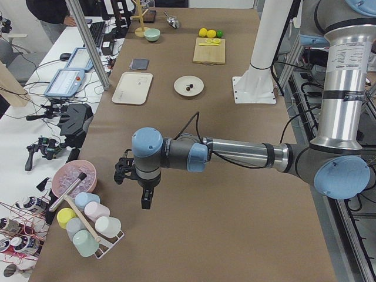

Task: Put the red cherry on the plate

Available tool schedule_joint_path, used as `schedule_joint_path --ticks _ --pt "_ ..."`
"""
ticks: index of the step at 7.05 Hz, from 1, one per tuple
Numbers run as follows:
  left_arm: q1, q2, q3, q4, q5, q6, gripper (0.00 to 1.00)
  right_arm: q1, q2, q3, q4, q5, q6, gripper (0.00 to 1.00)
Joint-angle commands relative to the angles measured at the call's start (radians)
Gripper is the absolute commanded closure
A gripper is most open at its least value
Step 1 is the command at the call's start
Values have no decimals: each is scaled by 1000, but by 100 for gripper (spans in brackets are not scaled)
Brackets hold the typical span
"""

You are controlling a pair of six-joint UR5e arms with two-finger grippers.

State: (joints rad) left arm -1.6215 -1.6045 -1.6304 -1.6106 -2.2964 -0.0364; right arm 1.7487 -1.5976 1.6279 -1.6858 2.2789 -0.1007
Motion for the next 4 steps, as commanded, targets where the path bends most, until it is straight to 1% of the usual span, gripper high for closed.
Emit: schedule_joint_path --ticks 1,4 --pt "0 0 0 0 0 1 2 0 1 1 0 1 -1 0" --pt "0 -8 0 0 3 3 2 0 -1 -3 -2 1 -1 0"
